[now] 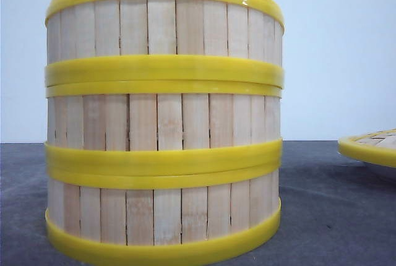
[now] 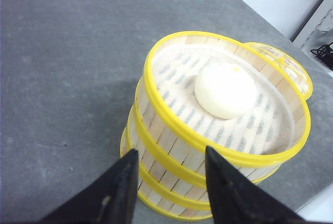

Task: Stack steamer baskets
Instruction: 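Open the right gripper and raise it from the stack, then grasp the rim of the woven bamboo lid with the right gripper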

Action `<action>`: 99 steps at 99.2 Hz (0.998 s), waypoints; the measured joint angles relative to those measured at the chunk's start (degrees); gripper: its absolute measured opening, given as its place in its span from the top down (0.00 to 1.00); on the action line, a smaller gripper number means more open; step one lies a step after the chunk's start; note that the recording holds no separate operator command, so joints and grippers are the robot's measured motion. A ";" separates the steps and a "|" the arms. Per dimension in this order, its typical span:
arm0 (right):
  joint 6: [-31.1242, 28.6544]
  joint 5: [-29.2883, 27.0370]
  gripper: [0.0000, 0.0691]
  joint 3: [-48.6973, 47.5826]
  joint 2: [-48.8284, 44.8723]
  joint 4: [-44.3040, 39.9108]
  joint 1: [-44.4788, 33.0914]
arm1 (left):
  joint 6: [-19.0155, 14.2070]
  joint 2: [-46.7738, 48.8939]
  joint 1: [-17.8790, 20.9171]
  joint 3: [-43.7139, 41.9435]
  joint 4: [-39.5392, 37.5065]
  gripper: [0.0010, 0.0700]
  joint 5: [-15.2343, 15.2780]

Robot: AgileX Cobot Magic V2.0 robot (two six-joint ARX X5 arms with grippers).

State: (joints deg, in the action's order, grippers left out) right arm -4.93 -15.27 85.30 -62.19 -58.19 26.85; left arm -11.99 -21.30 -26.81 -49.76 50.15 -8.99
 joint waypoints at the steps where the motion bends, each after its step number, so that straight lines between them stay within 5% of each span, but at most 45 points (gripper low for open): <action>1: -0.02 -0.02 0.38 0.00 0.15 -0.26 -0.42 | 0.04 0.00 0.00 0.00 -0.07 0.68 0.00; 29: -0.04 0.92 0.38 -4.04 -0.57 0.02 -13.77 | 0.57 0.00 0.00 0.00 -1.09 0.68 0.00; 54: -0.52 10.97 0.43 -15.17 -3.45 6.75 -24.30 | 1.09 0.00 0.00 0.00 -1.09 0.68 0.00; 87: -1.36 12.72 0.44 -17.90 -15.43 10.56 -28.44 | 1.49 0.00 0.00 0.00 -1.05 0.68 0.00; 99: -1.36 12.76 0.53 -17.88 -18.49 11.58 -28.41 | 1.49 0.00 0.00 0.00 -0.76 0.68 0.00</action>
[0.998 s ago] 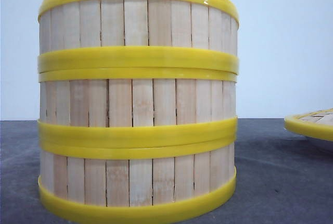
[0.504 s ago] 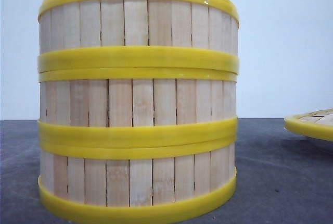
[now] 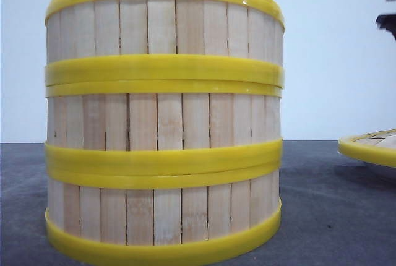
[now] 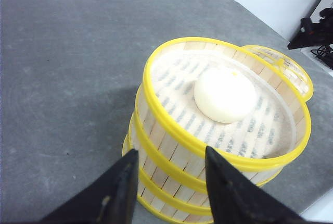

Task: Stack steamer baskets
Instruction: 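Grasp the rim of the woven bamboo lid with the right gripper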

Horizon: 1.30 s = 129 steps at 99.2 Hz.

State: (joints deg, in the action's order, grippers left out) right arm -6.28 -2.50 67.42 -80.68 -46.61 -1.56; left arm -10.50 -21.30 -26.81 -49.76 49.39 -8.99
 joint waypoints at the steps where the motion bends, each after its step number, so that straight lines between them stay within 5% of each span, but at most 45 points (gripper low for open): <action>1: 0.02 0.02 0.54 0.00 -0.26 0.02 0.00 | 0.00 0.00 0.00 0.00 0.07 0.68 0.00; 44: 0.00 0.13 0.62 0.00 -8.20 1.31 -0.33 | 0.00 0.00 0.00 0.00 1.09 0.68 0.00; 92: -0.15 1.40 0.90 0.00 -8.61 2.51 -0.37 | 0.00 0.00 0.00 0.00 1.01 0.68 0.00; 129: -0.17 1.44 0.92 0.00 -8.59 2.62 -0.37 | 0.00 0.00 0.00 0.00 1.01 0.68 0.00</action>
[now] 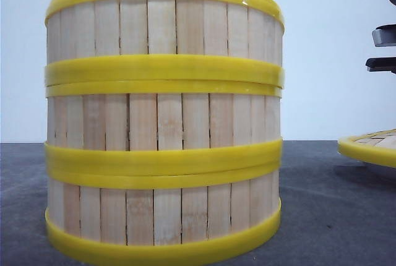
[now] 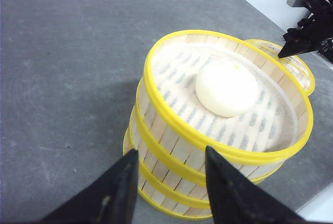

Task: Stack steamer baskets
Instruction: 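Grasp the rim of the woven bamboo lid with the right gripper, then lift the lid with the right gripper and lower it onto the top basket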

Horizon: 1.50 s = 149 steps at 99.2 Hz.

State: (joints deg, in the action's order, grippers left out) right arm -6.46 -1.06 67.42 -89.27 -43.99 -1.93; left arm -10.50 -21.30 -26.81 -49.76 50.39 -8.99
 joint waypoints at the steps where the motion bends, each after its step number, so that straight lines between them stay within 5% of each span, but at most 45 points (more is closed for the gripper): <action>1: 0.00 0.02 0.92 0.00 0.00 0.00 0.00 | 0.00 0.00 0.00 0.00 0.00 0.68 0.00; 40: 0.00 3.58 0.92 1.66 11.78 -0.76 0.13 | 0.00 0.00 0.00 0.00 0.07 0.68 0.00; 66: 0.09 8.61 0.92 13.46 18.01 -9.29 5.53 | 0.00 0.00 0.00 0.00 0.00 0.68 0.00; 104: 1.70 11.39 0.92 37.94 15.30 -22.43 26.40 | 0.00 0.00 0.00 0.00 -1.40 0.68 0.00; 149: 2.21 4.20 0.92 40.22 1.31 -24.46 48.44 | 0.00 0.00 0.00 0.00 -1.77 0.68 0.00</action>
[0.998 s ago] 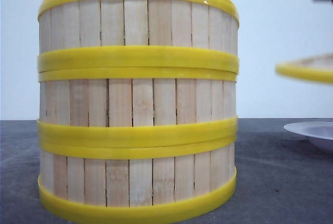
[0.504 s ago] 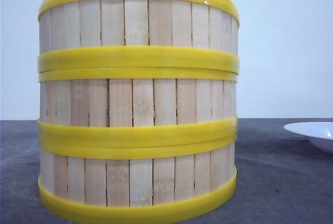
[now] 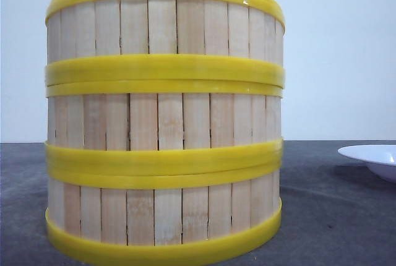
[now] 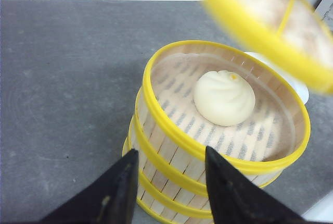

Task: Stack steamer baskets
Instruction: 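Lift the lid with the right gripper and lower it onto the top basket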

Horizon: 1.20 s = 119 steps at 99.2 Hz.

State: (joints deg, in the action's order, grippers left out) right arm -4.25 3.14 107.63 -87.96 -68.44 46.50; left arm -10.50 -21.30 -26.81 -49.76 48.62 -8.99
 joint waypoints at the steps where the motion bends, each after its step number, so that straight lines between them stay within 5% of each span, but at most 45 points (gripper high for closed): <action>1: 0.02 -0.20 0.92 0.00 -0.24 0.00 0.35 | 0.00 0.00 0.00 0.00 0.00 0.68 0.00; 33: 1.49 -3.21 0.92 0.13 -5.60 -1.90 6.34 | 0.00 0.00 0.00 0.00 0.09 0.68 0.00; 119: 1.49 -2.93 0.92 0.24 -8.72 -1.66 6.49 | 0.00 0.00 0.00 0.00 1.31 0.68 -0.17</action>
State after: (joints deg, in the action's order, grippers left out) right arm -2.76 0.21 107.87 -96.68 -70.11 52.99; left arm -10.50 -21.30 -26.81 -49.76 49.93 -9.17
